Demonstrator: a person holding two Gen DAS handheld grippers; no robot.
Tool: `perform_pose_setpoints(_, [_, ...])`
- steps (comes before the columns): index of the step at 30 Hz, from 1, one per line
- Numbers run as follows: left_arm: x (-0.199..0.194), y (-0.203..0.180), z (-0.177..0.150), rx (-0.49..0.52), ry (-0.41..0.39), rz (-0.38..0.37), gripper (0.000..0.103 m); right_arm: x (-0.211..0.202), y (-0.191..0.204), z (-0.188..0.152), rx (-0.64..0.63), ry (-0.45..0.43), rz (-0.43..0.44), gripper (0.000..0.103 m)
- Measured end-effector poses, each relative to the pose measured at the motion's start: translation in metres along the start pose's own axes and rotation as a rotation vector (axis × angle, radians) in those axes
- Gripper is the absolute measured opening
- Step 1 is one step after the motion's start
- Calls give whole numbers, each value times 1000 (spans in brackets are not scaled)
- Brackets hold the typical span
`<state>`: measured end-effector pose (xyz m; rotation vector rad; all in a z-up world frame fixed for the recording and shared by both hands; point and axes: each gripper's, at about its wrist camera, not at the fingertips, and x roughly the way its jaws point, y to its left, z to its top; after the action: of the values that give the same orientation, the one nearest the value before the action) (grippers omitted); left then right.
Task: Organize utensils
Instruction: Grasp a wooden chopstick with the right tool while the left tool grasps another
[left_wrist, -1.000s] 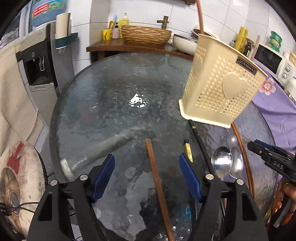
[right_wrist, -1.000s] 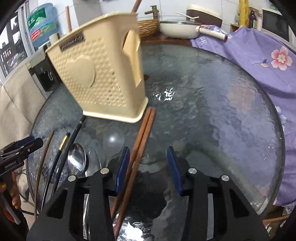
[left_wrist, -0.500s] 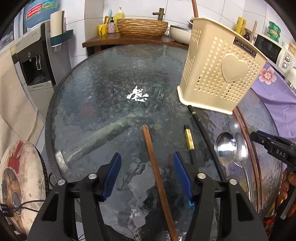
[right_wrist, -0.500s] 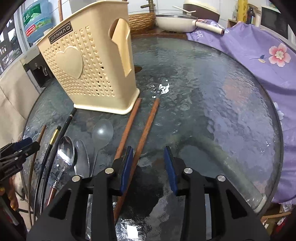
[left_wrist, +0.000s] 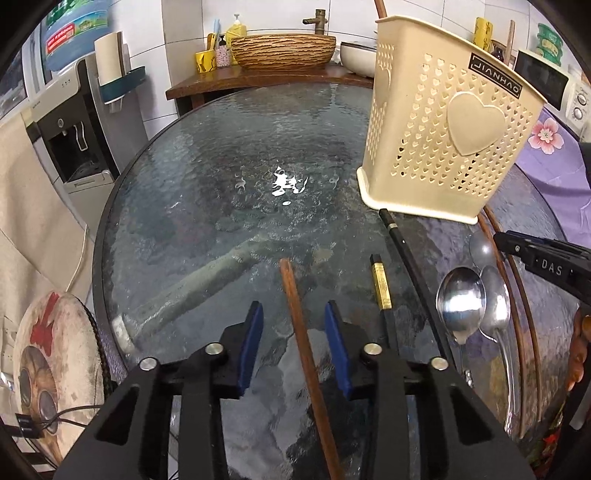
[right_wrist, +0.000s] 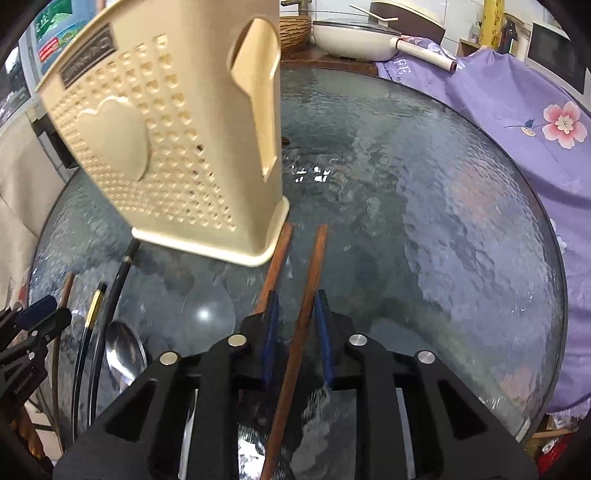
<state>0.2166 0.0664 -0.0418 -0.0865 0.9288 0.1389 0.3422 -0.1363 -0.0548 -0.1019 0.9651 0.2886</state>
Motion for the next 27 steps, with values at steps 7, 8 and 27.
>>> perform_pose_setpoints(7, [5, -11, 8, 32, 6, 7, 25, 8, -4, 10, 6, -4, -25, 12])
perform_pose_setpoints(8, [5, -11, 8, 32, 8, 5, 24, 9, -6, 11, 6, -6, -25, 12])
perform_pose_setpoints(27, [3, -21, 6, 43, -2, 7, 8, 4, 3, -1, -19, -37, -44, 8])
